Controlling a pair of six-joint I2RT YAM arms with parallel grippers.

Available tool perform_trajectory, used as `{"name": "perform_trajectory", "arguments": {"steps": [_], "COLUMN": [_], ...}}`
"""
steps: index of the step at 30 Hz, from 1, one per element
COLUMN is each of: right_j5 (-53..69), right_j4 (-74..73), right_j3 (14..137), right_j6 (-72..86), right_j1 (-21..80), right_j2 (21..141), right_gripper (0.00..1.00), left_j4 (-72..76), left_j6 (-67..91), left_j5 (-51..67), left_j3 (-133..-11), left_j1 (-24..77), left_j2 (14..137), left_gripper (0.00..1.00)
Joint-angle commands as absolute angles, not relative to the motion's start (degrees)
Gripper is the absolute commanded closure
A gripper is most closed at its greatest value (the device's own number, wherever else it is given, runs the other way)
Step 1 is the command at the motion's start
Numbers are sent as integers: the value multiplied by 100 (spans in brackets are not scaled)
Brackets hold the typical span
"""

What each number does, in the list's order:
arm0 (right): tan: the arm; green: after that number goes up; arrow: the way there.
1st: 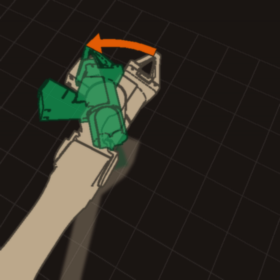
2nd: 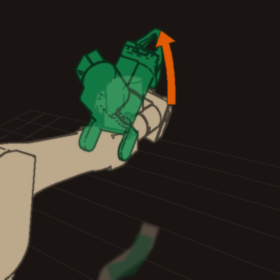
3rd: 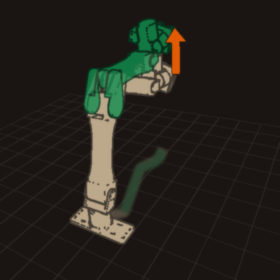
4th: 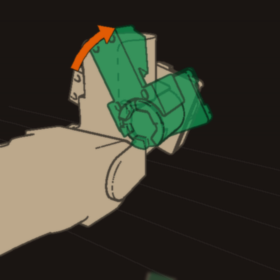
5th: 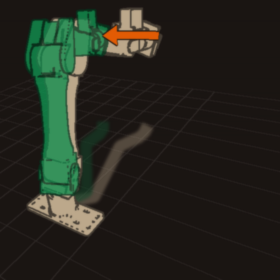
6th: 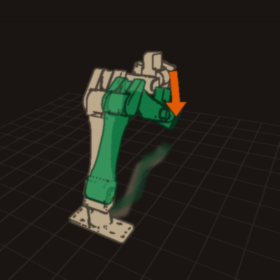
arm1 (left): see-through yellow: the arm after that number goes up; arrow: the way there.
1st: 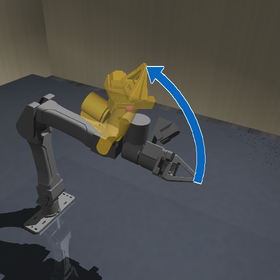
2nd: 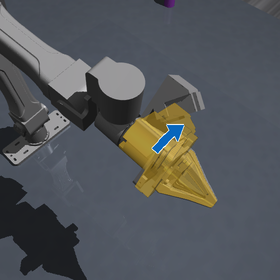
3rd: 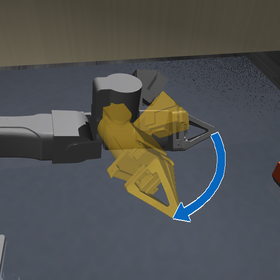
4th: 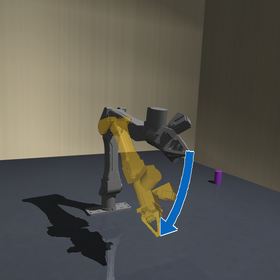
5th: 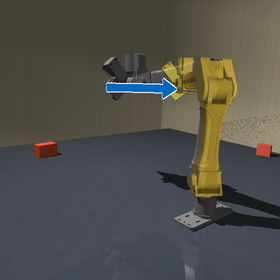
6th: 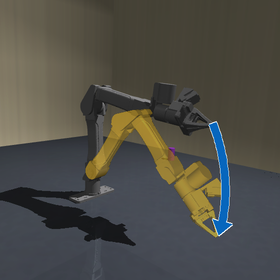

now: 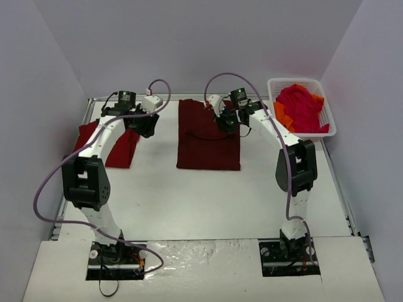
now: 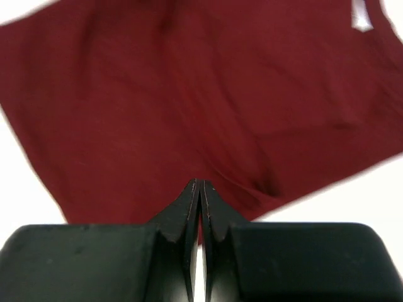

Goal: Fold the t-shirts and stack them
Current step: Fold the folded rectangular tshirt in 1/3 of the way

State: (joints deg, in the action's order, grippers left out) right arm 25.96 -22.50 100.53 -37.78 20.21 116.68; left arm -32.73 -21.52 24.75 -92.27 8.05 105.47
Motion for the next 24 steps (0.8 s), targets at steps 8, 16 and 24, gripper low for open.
{"name": "perform_trajectory", "arguments": {"steps": [8,16,24], "right_j5": [3375,3463,3480], "right_j4": [-2566,-2672,-2672], "right_j3": [10362,10564,10828], "right_j6": [-3533,-3612,-3691], "right_j1": [2311,2408,2417], "right_j2": [12330,12875,13218], "right_gripper": [100,100,100], "left_j4": [-2760,-2593,-2478], "left_j6": [-1995,-1916,-1863], "left_j5": [2224,2285,2329], "left_j3": [-7823,-7611,-7638], "left_j1": [607,510,501], "left_j2": [9448,9422,9632], "left_gripper": [56,56,56]}}
